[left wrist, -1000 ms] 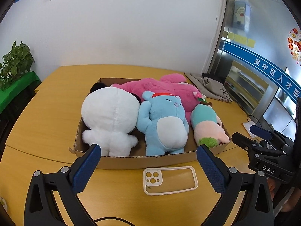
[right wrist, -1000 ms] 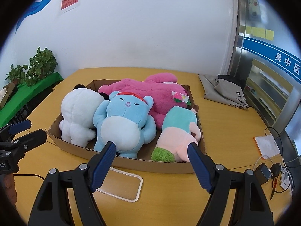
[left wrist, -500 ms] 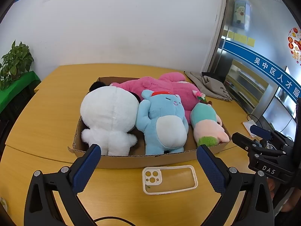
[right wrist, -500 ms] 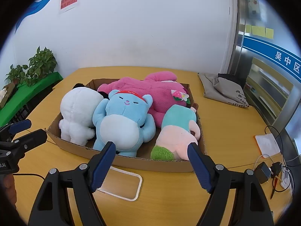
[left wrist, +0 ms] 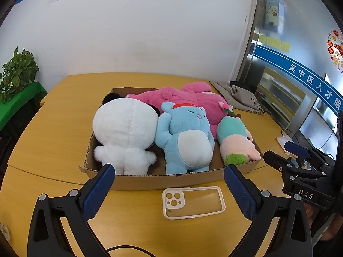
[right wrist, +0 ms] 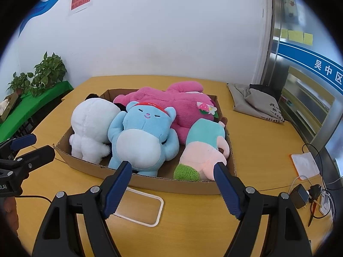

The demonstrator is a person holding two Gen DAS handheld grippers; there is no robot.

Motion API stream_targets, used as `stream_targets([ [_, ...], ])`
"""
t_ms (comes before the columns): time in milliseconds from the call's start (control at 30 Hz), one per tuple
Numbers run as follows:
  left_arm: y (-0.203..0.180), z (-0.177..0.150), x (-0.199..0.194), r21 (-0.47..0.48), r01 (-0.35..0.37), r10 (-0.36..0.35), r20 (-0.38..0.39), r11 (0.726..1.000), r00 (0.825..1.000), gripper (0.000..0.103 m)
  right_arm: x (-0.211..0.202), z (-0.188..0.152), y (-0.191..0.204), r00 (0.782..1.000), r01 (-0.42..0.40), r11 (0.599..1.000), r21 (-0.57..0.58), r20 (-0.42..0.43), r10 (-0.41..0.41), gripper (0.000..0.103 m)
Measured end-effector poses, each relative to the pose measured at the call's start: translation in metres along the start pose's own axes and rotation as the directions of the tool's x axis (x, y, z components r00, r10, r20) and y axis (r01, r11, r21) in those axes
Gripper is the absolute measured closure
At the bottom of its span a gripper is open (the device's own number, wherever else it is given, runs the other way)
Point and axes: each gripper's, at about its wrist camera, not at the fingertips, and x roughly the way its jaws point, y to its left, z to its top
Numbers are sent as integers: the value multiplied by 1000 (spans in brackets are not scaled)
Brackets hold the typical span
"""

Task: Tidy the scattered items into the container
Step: 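Withdraw both grippers and move them toward the clear white-rimmed phone case, then close both grippers on the phone case rim and lift it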

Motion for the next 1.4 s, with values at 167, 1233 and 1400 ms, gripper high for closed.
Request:
stream_targets([
  [167, 0, -1, -1, 1, 0, 0, -5, 1000, 1000, 0, 0, 0, 0, 1000, -1, 1000, -2, -2, 1, 24],
  [1233, 20, -53, 81, -7, 22, -23, -260, 1000, 965, 3, 74, -71, -14, 964, -65, 994, 86, -253, 85, 24],
  [1400, 13, -77, 123, 18, 26, -18, -361, 999, 932, 23, 111, -94, -13, 937, -78, 986, 146, -328, 123, 26],
])
